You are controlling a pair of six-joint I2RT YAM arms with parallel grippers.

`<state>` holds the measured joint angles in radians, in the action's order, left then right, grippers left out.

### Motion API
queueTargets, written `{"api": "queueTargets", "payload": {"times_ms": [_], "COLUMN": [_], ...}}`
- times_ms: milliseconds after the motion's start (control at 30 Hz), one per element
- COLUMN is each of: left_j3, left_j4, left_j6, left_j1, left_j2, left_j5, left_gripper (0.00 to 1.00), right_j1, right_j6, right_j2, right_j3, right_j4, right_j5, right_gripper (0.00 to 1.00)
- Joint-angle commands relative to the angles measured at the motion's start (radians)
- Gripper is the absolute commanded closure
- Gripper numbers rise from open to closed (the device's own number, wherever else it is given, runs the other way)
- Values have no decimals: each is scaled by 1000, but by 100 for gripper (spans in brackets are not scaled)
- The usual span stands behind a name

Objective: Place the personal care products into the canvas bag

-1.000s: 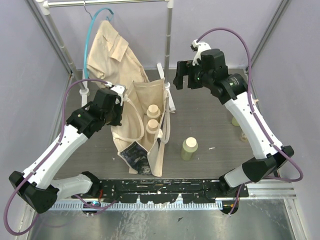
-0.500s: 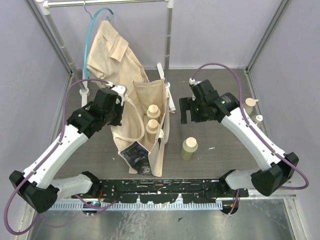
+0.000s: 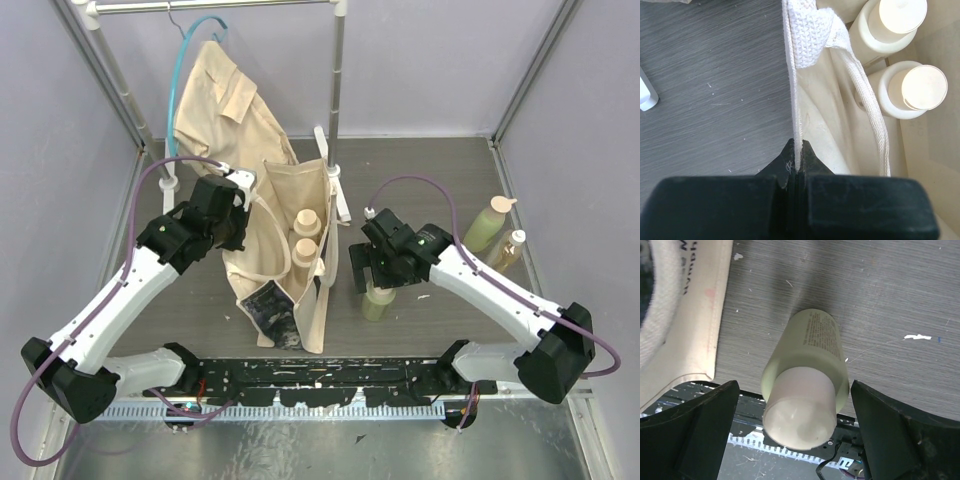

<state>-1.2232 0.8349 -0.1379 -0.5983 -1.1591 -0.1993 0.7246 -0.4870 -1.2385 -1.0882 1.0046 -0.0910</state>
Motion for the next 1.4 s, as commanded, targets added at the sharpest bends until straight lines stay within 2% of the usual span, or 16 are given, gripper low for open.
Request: {"api": "queueTargets", "payload": {"times_ms": [0, 167, 267, 333, 533, 633, 733, 767, 933, 1133, 1233, 1367], "left_j3": [-17, -14, -14, -11, -4, -6, -5, -5, 1, 1, 1, 3], "left_j4": [-56, -54, -56, -59, -62, -63, -63, -63, -61, -59, -58, -66], "left_j6": [11, 12, 14, 14, 9, 8, 6, 6, 3, 6, 10, 11], "left_j1": [-3, -3, -2, -3, -3, -3, -3, -3, -3, -2, -2, -3], "left_j2": [19, 24, 24, 22, 20, 20, 24, 24, 29, 32, 28, 26], "left_j5": [0, -4, -4, -4, 3, 5, 5, 3, -2, -17, -19, -20], "left_gripper": [100, 100, 100, 100, 100, 100, 100, 100, 100, 100, 100, 100], "right_j1": [4, 5, 7, 7, 11, 12, 10, 11, 10, 8, 7, 8], "right_j6": [-37, -40, -36, -35, -30, -21, -11, -7, 28, 95, 139, 241], "right_j2": [2, -9, -18, -16, -27, -26, -52, -70, -168, -273, -276, -252], "right_j3": [48, 94, 115, 125, 104, 36, -115, -183, -545, -906, -990, -1009], "right_j4": [-88, -152, -158, -162, -126, -83, 2, 42, 205, 255, 203, 55], "right_j5": [-24, -18, -13, -10, -28, -63, -135, -179, -351, -421, -390, -275], "right_gripper": [0, 1, 9, 20, 66, 80, 96, 99, 99, 99, 99, 99]}}
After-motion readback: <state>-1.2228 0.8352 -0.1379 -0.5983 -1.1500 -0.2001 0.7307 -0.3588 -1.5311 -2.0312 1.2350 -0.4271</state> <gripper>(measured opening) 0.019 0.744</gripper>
